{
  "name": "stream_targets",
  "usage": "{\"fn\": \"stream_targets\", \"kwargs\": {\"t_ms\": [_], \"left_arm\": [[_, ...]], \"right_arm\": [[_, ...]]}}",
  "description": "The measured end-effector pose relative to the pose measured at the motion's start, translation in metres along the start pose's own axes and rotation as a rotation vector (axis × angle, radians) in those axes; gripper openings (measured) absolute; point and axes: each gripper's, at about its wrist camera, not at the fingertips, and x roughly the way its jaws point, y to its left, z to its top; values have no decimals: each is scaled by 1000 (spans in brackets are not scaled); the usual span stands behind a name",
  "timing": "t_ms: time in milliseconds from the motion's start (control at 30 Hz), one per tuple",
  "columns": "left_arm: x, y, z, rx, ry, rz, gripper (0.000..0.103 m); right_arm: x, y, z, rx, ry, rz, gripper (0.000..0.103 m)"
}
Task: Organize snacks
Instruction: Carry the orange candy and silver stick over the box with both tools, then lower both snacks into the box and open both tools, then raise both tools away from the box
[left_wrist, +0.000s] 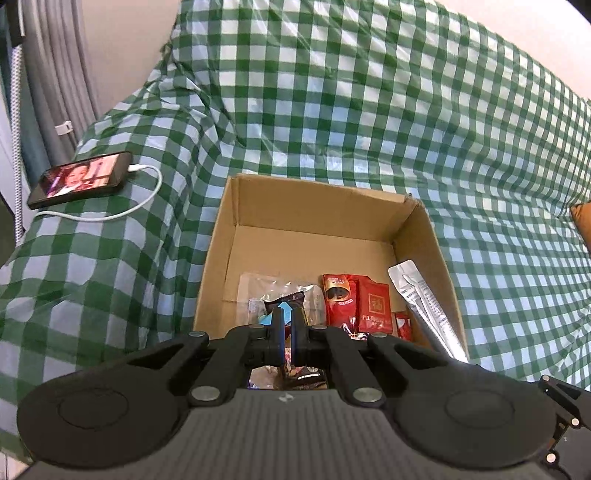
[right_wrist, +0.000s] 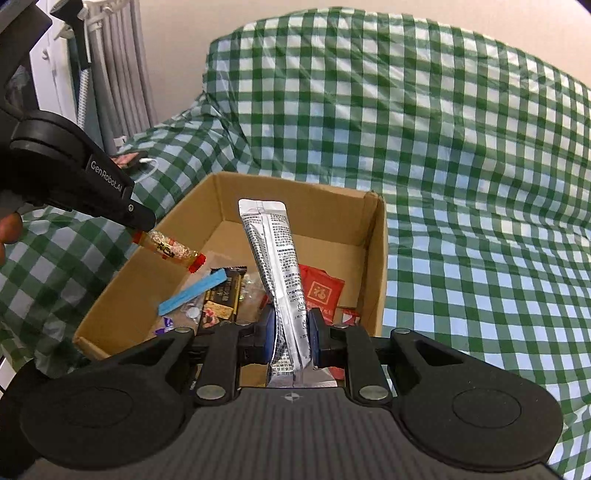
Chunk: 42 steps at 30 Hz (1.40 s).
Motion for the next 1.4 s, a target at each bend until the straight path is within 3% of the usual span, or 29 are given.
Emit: {"fn": "stream_targets", "kwargs": {"t_ms": [467, 533, 567, 600, 633, 667, 733, 1067, 1400], "left_arm": [[83, -3, 21, 47, 72, 42, 2], [92, -4, 23, 71, 75, 46, 8], [96, -4, 24, 80, 78, 55, 17], [97, -3, 25, 77, 78, 74, 54], [95, -1, 26, 70, 69, 92, 97], [90, 1, 25, 57, 42, 105, 102], [74, 4, 21, 52, -21, 109, 103], [-6, 5, -36, 128, 39, 143, 103], [-75, -6, -102, 127, 1, 146, 103]], "right_arm": [[67, -20, 9, 29, 78, -35, 22], [75, -22, 12, 37, 80, -28, 27], [78, -24, 14, 43, 79, -18, 34], [81, -25, 16, 50, 81, -9, 43], [81, -26, 19, 58, 81, -7, 63], [80, -26, 21, 64, 74, -7, 78], [73, -24, 23, 52, 58, -16, 83], [3, -2, 3, 83, 50, -40, 95], [-71, 27, -45, 49, -17, -78, 98]]}}
